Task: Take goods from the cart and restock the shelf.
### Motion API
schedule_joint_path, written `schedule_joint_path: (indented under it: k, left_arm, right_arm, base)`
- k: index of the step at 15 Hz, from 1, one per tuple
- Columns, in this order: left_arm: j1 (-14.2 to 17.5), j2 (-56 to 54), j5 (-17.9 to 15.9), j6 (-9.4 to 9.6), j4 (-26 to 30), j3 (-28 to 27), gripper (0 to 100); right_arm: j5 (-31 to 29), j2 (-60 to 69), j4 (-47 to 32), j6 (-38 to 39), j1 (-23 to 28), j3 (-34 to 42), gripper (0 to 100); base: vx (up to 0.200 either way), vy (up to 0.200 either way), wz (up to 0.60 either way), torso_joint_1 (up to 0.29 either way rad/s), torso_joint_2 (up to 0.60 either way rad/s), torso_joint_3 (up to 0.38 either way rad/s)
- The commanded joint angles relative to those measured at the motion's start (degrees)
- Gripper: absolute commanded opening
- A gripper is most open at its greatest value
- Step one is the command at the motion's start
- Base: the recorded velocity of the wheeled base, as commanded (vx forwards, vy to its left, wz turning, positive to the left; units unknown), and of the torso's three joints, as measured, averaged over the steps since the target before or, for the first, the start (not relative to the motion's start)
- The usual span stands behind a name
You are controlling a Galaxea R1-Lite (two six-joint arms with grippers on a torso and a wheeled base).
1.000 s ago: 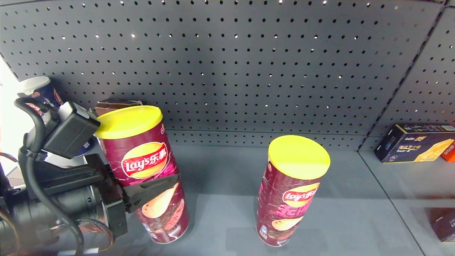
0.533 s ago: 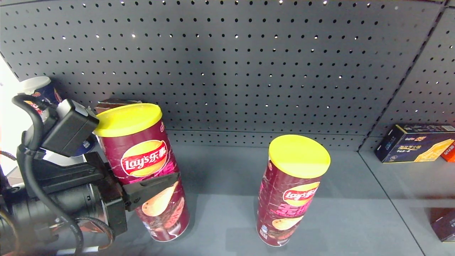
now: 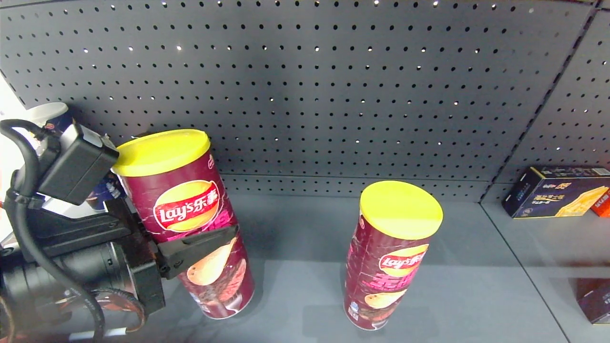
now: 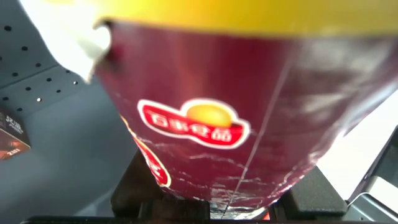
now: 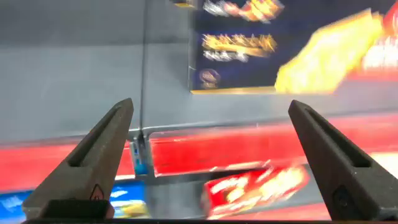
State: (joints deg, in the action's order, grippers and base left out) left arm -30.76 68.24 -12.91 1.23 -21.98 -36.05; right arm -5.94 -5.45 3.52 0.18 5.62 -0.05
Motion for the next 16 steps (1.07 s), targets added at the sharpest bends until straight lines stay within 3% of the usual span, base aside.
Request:
schedule_joint_path:
  k: [1, 3, 13, 16]
  left_arm:
    - [-0.09, -0.04, -0.01, 0.0, 0.09, -0.08, 0]
    - [-0.18, 0.05, -0.1, 0.0, 0.09, -0.08, 0]
    - [-0.36, 1.01, 0.08, 0.0, 0.09, -5.79, 0]
    - [2.19, 1.01, -0.71, -0.97, 0.18, -5.79, 0]
  right_arm:
    - [0.49, -0.35, -0.18, 1.22, 0.01, 0.05, 100]
    - [5.85, -0.26, -3.96, -2.12, -0.17, -0.04, 100]
    - [5.94, -0.26, -3.52, -1.24, -0.26, 0.05, 100]
    - [5.94, -0.26, -3.52, -1.24, -0.26, 0.05, 100]
  base:
    - [0.0, 0.0, 0.0, 0.0, 0.0, 0.0]
    - [0.0, 0.0, 0.0, 0.0, 0.0, 0.0]
    - [0.0, 0.0, 0.0, 0.0, 0.0, 0.0]
    - [0.0, 0.0, 0.0, 0.0, 0.0, 0.0]
